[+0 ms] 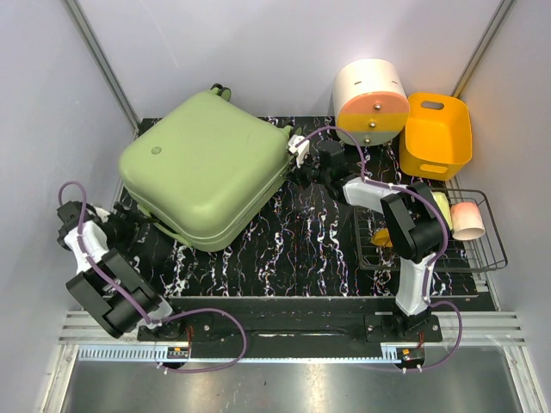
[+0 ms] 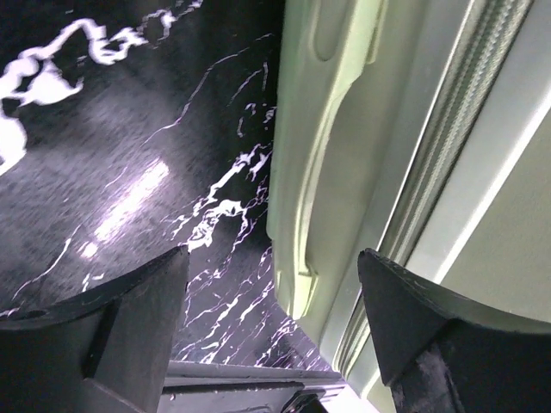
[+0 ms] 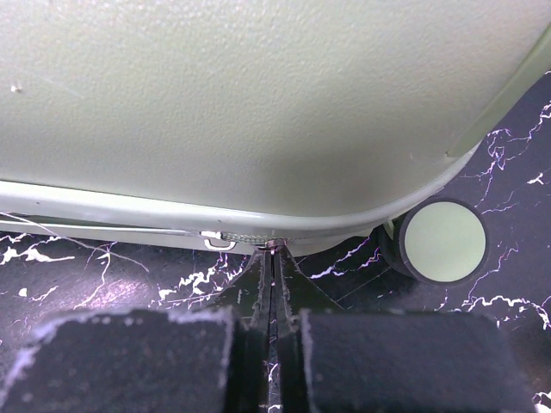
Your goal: Open, take out, and arrange the luggage
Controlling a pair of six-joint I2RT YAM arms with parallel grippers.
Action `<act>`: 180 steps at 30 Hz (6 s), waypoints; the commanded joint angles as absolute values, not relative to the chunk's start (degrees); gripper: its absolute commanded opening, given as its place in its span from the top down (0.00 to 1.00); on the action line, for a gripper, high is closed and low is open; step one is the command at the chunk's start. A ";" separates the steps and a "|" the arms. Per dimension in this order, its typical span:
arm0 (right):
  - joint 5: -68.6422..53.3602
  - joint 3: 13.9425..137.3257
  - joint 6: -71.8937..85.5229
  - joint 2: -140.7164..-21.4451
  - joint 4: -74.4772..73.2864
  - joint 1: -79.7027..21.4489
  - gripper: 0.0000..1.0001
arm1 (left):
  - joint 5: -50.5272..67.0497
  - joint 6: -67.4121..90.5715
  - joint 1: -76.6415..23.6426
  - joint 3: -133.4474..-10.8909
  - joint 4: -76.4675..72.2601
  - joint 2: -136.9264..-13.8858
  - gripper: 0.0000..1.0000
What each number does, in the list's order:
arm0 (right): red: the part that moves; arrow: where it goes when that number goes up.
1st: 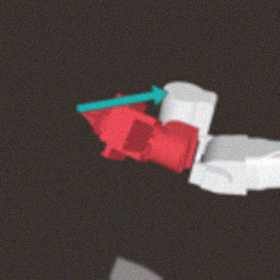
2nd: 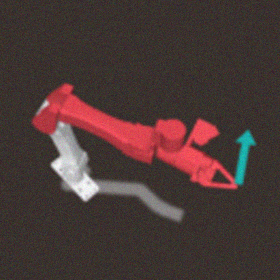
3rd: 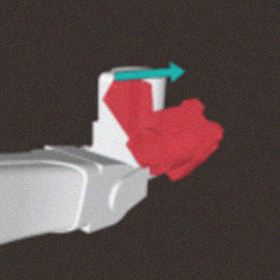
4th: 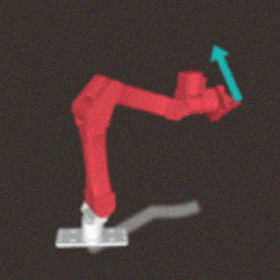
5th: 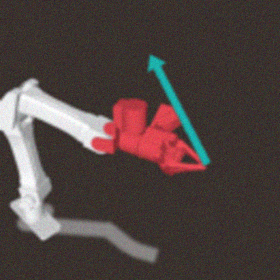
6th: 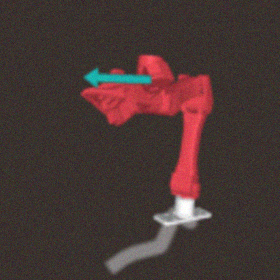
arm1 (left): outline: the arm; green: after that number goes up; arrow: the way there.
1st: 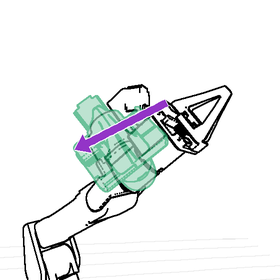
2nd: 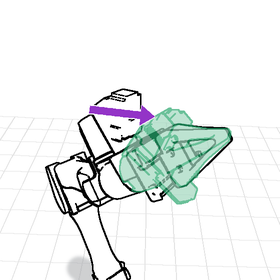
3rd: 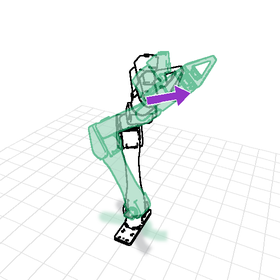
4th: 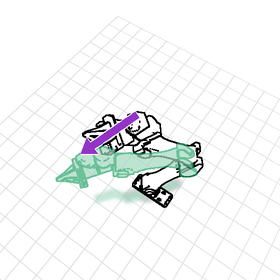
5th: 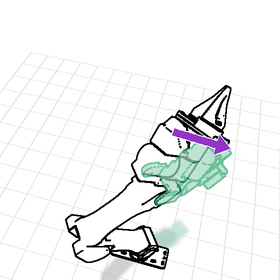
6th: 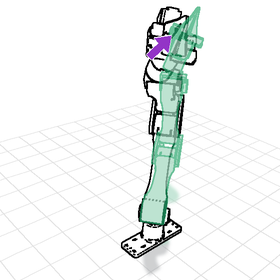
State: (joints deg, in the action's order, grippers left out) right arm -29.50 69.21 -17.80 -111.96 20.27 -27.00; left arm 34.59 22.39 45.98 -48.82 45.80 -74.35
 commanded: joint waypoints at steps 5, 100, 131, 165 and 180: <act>-26.37 72.07 -17.40 -111.71 23.29 -27.42 1.00 | 31.21 28.47 38.59 -50.27 33.67 -79.53 0.18; -14.33 59.87 -14.32 -115.62 74.11 -24.52 0.45 | 24.60 -9.34 25.04 -108.28 53.70 -114.00 0.49; -30.66 93.42 3.33 -106.16 -5.01 -23.38 0.00 | 37.18 -26.18 26.98 -78.67 67.14 -73.84 0.04; -57.84 65.48 37.98 -99.50 12.75 -36.82 0.29 | 31.38 -12.40 21.89 -83.57 46.50 -93.15 0.11; -36.31 62.59 14.60 -83.51 -2.66 -30.43 0.14 | 43.67 -11.51 27.95 -96.16 51.85 -93.70 0.07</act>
State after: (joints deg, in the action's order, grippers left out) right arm -43.40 66.78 22.13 -92.51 -3.66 -35.77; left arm 35.16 -10.61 25.65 -94.98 52.34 -100.25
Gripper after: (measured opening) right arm 0.870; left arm 0.928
